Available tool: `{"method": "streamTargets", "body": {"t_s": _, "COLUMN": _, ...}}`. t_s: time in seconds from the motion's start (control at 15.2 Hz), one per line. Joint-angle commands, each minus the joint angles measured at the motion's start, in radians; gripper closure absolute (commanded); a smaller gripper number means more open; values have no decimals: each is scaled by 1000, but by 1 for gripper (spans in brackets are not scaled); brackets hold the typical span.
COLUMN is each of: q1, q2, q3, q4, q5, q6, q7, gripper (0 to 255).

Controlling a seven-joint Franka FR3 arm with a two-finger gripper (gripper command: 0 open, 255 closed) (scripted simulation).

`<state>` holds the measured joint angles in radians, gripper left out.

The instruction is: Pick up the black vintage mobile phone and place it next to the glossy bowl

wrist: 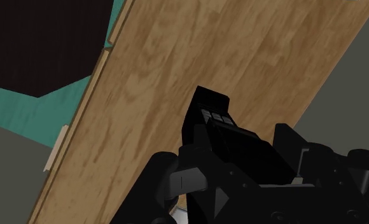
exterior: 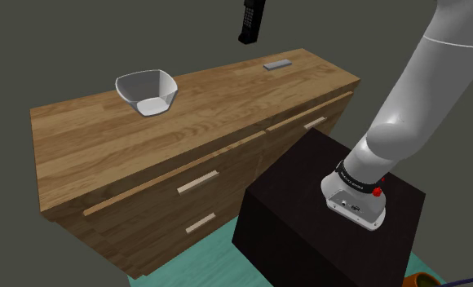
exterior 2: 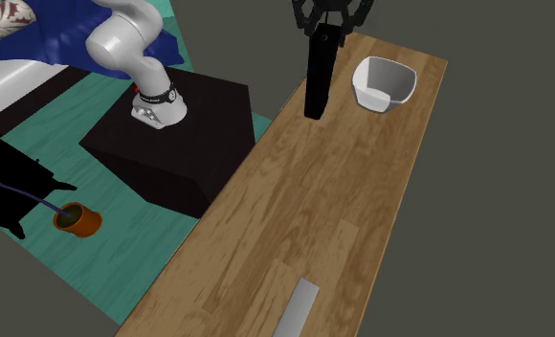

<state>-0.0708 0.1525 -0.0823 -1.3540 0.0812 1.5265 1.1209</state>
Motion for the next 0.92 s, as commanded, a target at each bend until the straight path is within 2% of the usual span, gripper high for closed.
{"method": "streamTargets", "body": {"t_s": 0.0, "q1": 26, "q2": -8, "q3": 18, "q4": 6, "q5": -4, "q6": -10, "q7": 46, "gripper": 255}}
{"method": "streamTargets", "body": {"t_s": 0.4, "q1": 104, "q2": 6, "q3": 73, "q4": 91, "q5": -16, "q6": -72, "q7": 181, "gripper": 255}}
{"method": "streamTargets", "body": {"t_s": 0.73, "q1": 175, "q2": 60, "q3": 119, "q4": 224, "q5": -28, "q6": -145, "q7": 300, "gripper": 255}}
{"method": "streamTargets", "body": {"t_s": 0.86, "q1": 175, "q2": 39, "q3": 118, "q4": 166, "q5": -28, "q6": -107, "q7": 298, "gripper": 255}}
